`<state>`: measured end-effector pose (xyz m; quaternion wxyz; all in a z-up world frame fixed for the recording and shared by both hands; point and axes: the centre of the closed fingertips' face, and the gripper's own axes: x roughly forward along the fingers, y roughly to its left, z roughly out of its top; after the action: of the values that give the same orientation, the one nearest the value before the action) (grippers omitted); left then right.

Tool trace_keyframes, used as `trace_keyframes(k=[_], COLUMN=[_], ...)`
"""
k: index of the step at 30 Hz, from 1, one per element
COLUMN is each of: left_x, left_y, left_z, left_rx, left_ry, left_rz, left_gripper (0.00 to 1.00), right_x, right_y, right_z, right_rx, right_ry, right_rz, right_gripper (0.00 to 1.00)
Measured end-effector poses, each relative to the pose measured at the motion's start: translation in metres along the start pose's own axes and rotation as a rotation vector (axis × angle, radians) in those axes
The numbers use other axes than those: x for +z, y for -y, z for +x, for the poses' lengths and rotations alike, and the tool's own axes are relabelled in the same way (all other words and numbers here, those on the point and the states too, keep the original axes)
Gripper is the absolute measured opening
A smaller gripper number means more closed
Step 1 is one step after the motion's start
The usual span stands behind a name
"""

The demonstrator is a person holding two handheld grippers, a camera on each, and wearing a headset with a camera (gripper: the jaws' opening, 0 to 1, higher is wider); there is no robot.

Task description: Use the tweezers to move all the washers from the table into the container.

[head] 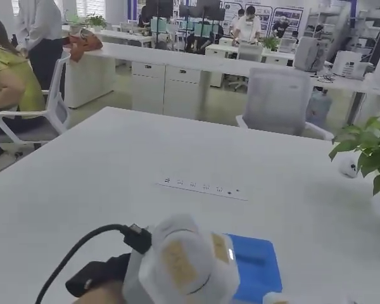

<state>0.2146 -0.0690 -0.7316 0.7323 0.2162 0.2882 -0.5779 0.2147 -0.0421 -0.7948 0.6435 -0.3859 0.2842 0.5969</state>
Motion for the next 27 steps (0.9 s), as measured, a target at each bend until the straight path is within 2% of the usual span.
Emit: trace_keyframes(k=[1,2,4,6,8,9,12,15,17,19,20,21,23,24,25,27], left_x=[-0.009,-0.014,-0.016,-0.010,-0.008,-0.009,-0.019,-0.042,-0.051,-0.060,-0.070,-0.079,-0.096,-0.103,-0.109,-0.111], left_y=[-0.005,-0.006,-0.006,-0.009,-0.014,-0.015,-0.016,-0.014,-0.013,-0.015,-0.017,-0.021,-0.027,-0.027,-0.025,-0.024], left_z=[0.001,0.002,0.002,-0.001,-0.006,-0.007,-0.005,0.001,0.000,-0.005,-0.011,-0.021,-0.037,-0.042,-0.049,-0.060], left_rx=[0.031,0.039,0.043,0.068,0.101,0.114,0.128,0.150,0.174,0.233,0.289,0.369,0.486,0.515,0.538,0.587], left_ry=[-0.046,-0.062,-0.039,0.040,0.101,0.114,0.130,0.104,0.099,0.109,0.108,0.121,0.122,0.115,0.134,0.193], left_rz=[0.035,0.049,0.041,-0.010,-0.056,-0.067,-0.094,-0.203,-0.235,-0.290,-0.344,-0.381,-0.393,-0.408,-0.440,-0.486], left_gripper=[0.00,0.00,0.00,0.00,0.00,0.00,0.00,0.00,0.00,0.00,0.00,0.00,0.00,0.00,0.00,0.00], right_x=[0.000,0.001,-0.003,-0.007,-0.008,-0.008,-0.005,-0.010,-0.014,-0.016,-0.017,-0.019,-0.023,-0.025,-0.028,-0.033], right_y=[0.000,0.001,0.002,0.003,0.003,0.002,0.003,0.007,0.015,0.022,0.026,0.033,0.039,0.043,0.048,0.058], right_z=[0.000,0.000,0.000,-0.001,-0.003,-0.004,-0.008,-0.010,-0.010,-0.010,-0.011,-0.011,-0.010,-0.009,-0.009,-0.009], right_rx=[-0.003,-0.011,-0.015,-0.020,-0.019,-0.015,-0.013,-0.025,-0.050,-0.068,-0.079,-0.096,-0.080,-0.089,-0.101,-0.123], right_ry=[0.001,0.008,0.005,0.003,0.013,0.020,0.059,0.060,0.066,0.086,0.096,0.118,0.145,0.152,0.154,0.159], right_rz=[0.005,0.006,0.011,0.025,0.058,0.074,0.138,0.167,0.213,0.269,0.303,0.352,0.428,0.452,0.461,0.468], right_gripper=[0.04,0.03,0.02,0.02,0.02,0.01,0.01,0.01,0.01,0.02,0.02,0.02,0.02,0.03,0.03,0.03])
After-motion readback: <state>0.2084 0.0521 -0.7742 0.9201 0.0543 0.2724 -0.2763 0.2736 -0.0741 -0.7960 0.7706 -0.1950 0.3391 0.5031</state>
